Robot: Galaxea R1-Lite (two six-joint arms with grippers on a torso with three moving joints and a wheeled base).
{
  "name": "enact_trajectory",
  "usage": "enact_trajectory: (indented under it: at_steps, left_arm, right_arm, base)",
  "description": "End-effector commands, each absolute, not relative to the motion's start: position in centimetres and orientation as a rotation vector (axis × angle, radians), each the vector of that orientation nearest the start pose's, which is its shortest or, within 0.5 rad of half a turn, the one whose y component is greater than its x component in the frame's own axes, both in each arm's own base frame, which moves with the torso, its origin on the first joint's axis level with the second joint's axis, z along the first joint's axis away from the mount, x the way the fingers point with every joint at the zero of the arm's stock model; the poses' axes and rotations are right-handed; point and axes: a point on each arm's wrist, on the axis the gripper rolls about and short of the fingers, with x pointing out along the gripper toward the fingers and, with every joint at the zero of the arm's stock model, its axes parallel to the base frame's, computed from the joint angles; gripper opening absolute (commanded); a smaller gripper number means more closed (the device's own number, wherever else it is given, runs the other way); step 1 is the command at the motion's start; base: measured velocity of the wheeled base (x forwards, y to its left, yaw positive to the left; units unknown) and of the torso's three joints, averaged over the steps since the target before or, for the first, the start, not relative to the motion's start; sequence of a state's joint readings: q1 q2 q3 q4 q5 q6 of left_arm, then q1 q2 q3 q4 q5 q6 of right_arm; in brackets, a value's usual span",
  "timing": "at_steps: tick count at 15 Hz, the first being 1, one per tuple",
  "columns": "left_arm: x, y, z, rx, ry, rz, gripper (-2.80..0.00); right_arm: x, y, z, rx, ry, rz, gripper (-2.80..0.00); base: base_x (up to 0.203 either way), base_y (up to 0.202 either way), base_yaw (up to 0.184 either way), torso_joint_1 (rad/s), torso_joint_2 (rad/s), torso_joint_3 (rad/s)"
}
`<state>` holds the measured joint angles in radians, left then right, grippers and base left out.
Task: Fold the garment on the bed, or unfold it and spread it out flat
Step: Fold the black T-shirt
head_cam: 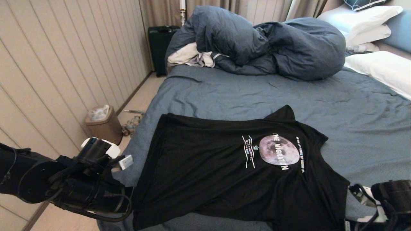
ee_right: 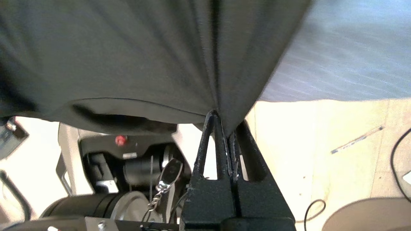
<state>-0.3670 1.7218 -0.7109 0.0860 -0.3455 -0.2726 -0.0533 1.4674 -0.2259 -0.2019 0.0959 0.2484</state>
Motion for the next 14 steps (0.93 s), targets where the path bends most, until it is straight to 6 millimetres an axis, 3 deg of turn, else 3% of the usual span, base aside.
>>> enact_trajectory:
  at_steps: [1,6,11,14]
  left_arm:
    - [22.8,-8.8,10.3,-0.241,1.177,-0.463,-2.80]
    - [21.2,-7.5,11.1,-0.193,1.133,-0.486,-2.80]
    - [21.1,-7.4,11.1,-0.184,1.131,-0.491,-2.80]
    - [21.8,-6.8,11.7,-0.203,1.096,-0.464,-2.80]
  right_arm:
    - [13.8,-1.1,7.6,0.316,0.974,-0.119,-2.80]
    - [12.0,-4.0,7.1,0.292,0.972,-0.207,-2.80]
    - [11.7,-4.1,7.5,0.298,0.973,-0.169,-2.80]
    - [12.5,-4.4,9.1,0.289,0.887,-0.164,-2.80]
  base:
    - [0.000,0.000,0.000,0.000,0.00,0.000]
    - [0.000,0.000,0.000,0.000,0.00,0.000]
    - [0.000,0.000,0.000,0.000,0.00,0.000]
    - [0.000,0.000,0.000,0.000,0.00,0.000]
